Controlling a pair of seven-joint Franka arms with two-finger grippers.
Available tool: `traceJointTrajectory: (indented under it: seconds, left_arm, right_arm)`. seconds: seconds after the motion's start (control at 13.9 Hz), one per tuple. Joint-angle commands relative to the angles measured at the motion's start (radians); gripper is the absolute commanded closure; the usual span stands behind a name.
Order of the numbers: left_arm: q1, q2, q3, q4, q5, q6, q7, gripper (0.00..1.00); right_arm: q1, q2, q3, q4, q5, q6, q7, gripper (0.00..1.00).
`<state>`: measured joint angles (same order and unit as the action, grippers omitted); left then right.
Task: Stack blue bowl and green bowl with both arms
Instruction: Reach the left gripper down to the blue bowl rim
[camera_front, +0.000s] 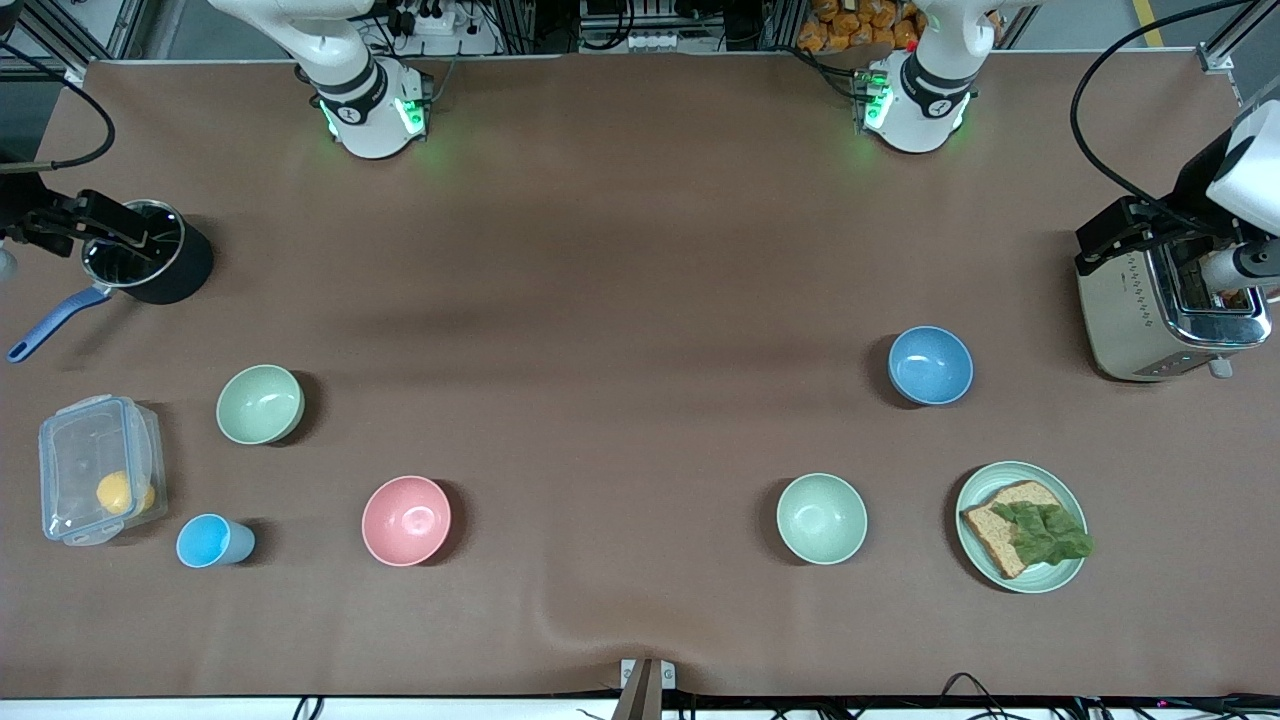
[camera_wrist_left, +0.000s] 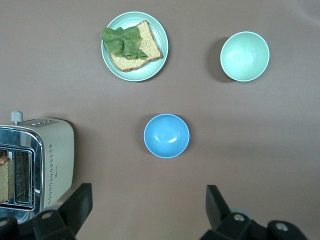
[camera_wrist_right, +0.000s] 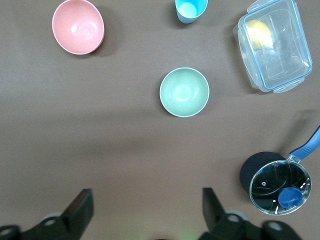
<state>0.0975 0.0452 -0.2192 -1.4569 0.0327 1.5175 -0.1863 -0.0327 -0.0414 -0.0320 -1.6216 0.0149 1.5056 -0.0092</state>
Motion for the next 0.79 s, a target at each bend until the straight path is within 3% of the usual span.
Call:
traceJointTrajectory:
  seconds: [0.0, 0.07, 0.14, 0.36, 0.72]
  left_arm:
    - [0.002, -0.001, -0.005, 0.003, 0.015, -0.010, 0.022, 0.00]
    - [0.004, 0.002, -0.005, 0.001, 0.015, -0.010, 0.021, 0.00]
    - [0.005, 0.015, -0.003, 0.000, 0.015, -0.010, 0.021, 0.00]
    - [0.039, 0.059, -0.006, -0.049, 0.013, 0.013, 0.024, 0.00]
    - [0.038, 0.059, -0.011, -0.305, 0.039, 0.271, 0.010, 0.00]
  right_arm:
    - [-0.006, -0.034, 0.006, -0.034, -0.009, -0.002, 0.000, 0.78]
    - [-0.006, -0.034, 0.006, -0.034, -0.009, -0.005, 0.002, 0.95]
    - [-0.006, -0.032, 0.006, -0.032, -0.009, -0.017, 0.000, 1.00]
    - [-0.009, -0.032, 0.004, -0.034, -0.007, -0.030, 0.003, 1.00]
    - [-0.009, -0.031, 0.004, -0.034, -0.007, -0.028, 0.002, 1.00]
